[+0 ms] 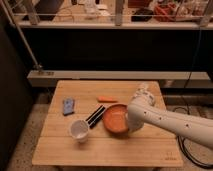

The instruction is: Drag the ceramic bowl in a circle

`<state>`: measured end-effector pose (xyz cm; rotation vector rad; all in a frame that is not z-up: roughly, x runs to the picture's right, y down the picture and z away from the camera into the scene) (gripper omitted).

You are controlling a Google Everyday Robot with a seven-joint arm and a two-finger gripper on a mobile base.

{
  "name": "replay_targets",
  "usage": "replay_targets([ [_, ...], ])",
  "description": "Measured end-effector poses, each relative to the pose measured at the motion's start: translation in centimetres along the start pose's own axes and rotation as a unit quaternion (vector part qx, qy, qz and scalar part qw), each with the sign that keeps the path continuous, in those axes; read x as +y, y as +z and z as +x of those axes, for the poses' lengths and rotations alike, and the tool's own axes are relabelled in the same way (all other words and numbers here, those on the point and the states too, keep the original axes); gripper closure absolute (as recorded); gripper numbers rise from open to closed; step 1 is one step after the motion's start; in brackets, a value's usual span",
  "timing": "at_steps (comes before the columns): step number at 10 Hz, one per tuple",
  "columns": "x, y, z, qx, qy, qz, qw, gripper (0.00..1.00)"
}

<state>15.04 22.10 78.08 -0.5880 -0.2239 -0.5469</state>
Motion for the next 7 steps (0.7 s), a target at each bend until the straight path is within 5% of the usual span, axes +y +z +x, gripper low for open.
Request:
replay_targets([
  [7,-4.3,0.8,-1.9,-0.005,-0.017,0.0,0.9998,0.93],
])
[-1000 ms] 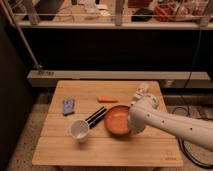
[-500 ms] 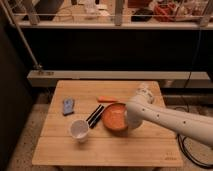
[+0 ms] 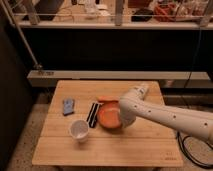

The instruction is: Drag the ceramic bowl in a circle

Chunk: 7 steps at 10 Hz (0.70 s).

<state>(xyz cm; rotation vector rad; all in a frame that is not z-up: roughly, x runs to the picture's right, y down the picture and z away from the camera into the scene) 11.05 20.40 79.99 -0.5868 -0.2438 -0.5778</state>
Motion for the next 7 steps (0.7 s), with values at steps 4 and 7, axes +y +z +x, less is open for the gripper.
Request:
replay_targets([
  [4,-4.0,0.6,0.1,0.0,-0.009,0.005,0.9999,0.93],
  [7,-4.4,1.0,1.3,-0.001,-0.001,0.008,1.0,0.93],
])
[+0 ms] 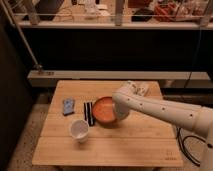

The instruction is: Drag the ceramic bowl in a circle

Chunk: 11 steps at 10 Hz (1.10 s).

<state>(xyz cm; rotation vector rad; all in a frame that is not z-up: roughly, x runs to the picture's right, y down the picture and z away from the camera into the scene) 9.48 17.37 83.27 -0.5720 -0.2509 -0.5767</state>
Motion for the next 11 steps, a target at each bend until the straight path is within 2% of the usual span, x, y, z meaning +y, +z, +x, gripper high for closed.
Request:
replay_targets([
  [3,-0.6,0.3,1.9,-0.003,0.015,0.006,0.9999,0.93],
  [5,-0.3,0.5,2.1,-0.004,0.022,0.007,0.9997,0.93],
  [8,-1.6,0.8,2.3,-0.006,0.033,0.012,0.9994,0.93],
  [11,-0.6,0.9,3.1,-0.007,0.048,0.013,0.9987,0.93],
])
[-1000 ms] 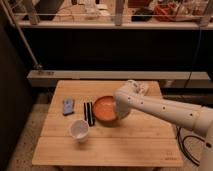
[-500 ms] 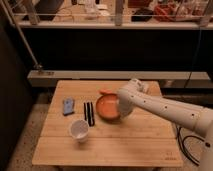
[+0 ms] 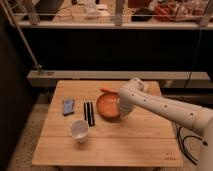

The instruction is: Drag the ceramic bowl in a circle

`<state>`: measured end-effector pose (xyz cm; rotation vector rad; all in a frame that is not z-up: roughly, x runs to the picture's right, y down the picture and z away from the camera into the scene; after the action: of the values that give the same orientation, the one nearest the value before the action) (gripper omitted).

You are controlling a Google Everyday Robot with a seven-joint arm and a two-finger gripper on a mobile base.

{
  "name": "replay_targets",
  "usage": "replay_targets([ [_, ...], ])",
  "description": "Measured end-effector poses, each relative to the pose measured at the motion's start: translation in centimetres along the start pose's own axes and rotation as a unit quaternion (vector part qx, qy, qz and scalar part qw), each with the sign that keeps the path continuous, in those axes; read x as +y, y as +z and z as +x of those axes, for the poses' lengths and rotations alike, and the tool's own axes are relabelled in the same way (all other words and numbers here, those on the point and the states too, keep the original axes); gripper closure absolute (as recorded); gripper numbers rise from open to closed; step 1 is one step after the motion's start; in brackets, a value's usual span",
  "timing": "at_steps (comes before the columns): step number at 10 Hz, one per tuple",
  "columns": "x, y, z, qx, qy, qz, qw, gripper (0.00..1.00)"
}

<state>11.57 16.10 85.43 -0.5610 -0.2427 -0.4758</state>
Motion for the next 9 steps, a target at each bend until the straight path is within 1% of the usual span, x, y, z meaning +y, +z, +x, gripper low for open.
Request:
replay_targets([
  [3,-0.5,0.2,-0.6,-0.002,0.003,0.002,1.0,0.93],
  [4,-0.3,0.3,-0.9,-0.004,0.004,0.004,1.0,0.93],
  [6,0.6,0.2,0.0,-0.004,0.013,0.006,0.9999,0.93],
  [8,0.5,0.3,-0.6,-0.005,0.01,0.008,0.9999,0.93],
  [9,0.0,0.4,-1.3,-0.005,0.012,0.009,0.9999,0.93],
])
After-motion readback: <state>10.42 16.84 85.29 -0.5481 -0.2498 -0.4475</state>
